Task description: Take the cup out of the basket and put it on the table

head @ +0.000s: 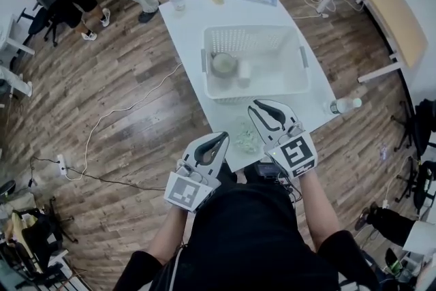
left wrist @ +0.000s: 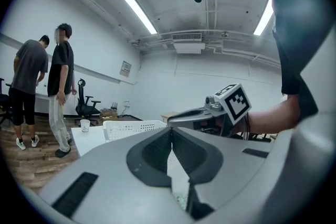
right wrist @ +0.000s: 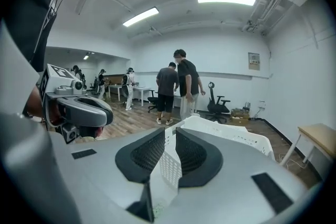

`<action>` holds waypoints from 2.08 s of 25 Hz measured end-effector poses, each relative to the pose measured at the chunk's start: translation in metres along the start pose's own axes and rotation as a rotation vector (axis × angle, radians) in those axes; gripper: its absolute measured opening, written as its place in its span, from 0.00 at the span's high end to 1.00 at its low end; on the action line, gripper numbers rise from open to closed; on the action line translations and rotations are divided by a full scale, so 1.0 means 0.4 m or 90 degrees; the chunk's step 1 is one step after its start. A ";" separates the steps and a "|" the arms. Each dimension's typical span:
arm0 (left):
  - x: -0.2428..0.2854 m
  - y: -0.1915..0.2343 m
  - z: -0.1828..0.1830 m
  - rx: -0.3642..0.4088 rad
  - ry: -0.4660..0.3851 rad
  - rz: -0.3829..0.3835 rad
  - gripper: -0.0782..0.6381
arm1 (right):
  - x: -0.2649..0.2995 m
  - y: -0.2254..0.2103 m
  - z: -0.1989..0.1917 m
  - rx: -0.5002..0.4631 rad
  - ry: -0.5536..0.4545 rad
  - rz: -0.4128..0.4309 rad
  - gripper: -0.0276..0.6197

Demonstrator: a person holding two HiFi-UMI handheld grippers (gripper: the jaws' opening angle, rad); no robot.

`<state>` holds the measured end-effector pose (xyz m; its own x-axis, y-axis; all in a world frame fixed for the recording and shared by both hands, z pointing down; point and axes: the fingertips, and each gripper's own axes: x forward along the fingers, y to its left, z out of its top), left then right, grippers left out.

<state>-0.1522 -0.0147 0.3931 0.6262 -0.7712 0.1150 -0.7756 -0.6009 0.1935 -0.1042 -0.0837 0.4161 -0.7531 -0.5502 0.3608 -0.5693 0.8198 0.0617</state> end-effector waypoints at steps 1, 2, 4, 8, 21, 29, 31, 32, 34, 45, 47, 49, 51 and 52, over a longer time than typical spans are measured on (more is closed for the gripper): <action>0.007 0.001 0.001 0.001 0.001 0.002 0.88 | 0.012 -0.011 0.001 -0.006 0.004 0.008 0.87; 0.014 0.003 0.002 0.001 0.002 0.003 0.88 | 0.024 -0.022 0.002 -0.012 0.009 0.015 0.85; 0.029 0.005 0.005 0.003 0.005 0.007 0.88 | 0.048 -0.049 0.005 -0.026 0.015 0.025 0.83; 0.056 0.003 0.013 0.001 0.006 0.014 0.88 | 0.099 -0.102 0.005 -0.060 0.036 0.052 0.79; 0.118 -0.005 -0.010 -0.021 0.029 0.035 0.88 | 0.244 -0.227 -0.064 -0.099 0.092 0.160 0.68; 0.135 0.001 -0.001 -0.025 0.026 0.043 0.88 | 0.348 -0.291 -0.116 -0.073 0.142 0.202 0.65; 0.134 0.002 -0.008 -0.030 0.029 0.048 0.88 | 0.382 -0.304 -0.135 -0.056 0.152 0.208 0.65; 0.132 0.003 -0.011 -0.032 0.032 0.051 0.88 | 0.400 -0.307 -0.146 -0.052 0.158 0.210 0.64; 0.128 0.007 -0.016 -0.032 0.038 0.056 0.88 | 0.435 -0.308 -0.167 -0.047 0.175 0.218 0.64; 0.109 0.029 -0.039 -0.044 0.054 0.086 0.88 | 0.578 -0.317 -0.315 -0.019 0.295 0.220 0.63; 0.105 0.034 -0.040 -0.048 0.053 0.091 0.88 | 0.595 -0.315 -0.332 -0.009 0.304 0.216 0.63; 0.101 0.037 -0.042 -0.052 0.055 0.094 0.88 | 0.609 -0.313 -0.350 0.000 0.316 0.211 0.63; 0.097 0.038 -0.045 -0.056 0.059 0.097 0.88 | 0.619 -0.312 -0.367 0.009 0.330 0.203 0.63; 0.094 0.039 -0.047 -0.058 0.060 0.099 0.88 | 0.624 -0.311 -0.373 0.017 0.336 0.198 0.63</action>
<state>-0.1394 -0.0491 0.4189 0.5079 -0.8271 0.2406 -0.8555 -0.4518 0.2529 -0.1723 -0.2994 0.6372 -0.6243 -0.1276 0.7707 -0.3628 0.9211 -0.1414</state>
